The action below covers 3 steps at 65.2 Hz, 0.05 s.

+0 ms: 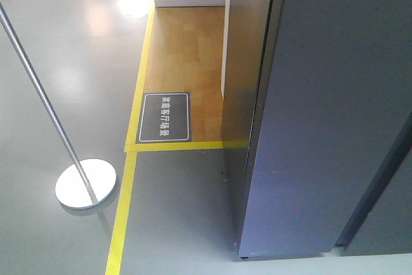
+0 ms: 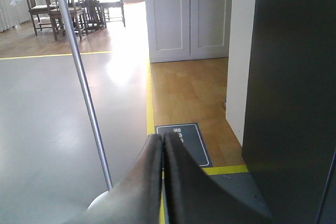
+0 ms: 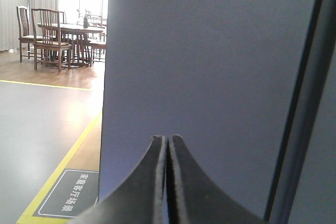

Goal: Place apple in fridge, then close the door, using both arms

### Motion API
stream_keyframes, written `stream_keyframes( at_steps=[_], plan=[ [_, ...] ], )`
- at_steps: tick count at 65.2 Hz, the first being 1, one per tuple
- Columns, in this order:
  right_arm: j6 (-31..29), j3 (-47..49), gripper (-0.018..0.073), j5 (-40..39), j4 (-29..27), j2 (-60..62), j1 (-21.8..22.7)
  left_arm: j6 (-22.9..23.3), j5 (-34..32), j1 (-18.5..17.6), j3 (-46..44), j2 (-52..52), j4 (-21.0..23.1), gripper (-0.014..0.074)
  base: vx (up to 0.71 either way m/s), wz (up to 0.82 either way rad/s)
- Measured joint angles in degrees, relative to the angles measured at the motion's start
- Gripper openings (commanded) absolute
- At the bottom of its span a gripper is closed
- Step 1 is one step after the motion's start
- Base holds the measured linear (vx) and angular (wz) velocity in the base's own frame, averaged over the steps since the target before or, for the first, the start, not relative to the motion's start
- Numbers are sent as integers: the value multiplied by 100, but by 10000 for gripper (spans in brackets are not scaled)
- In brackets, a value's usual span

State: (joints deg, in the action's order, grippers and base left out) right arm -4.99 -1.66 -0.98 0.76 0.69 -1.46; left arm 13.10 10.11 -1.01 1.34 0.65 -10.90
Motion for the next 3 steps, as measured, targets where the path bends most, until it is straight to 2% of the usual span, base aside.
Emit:
stream_keyframes(
  at_steps=[3],
  plan=[
    [0, 0, -3, 0, 0, 0, 0, 0, 0, 0, 0, 0, 0, -6, 0, 0]
  ],
)
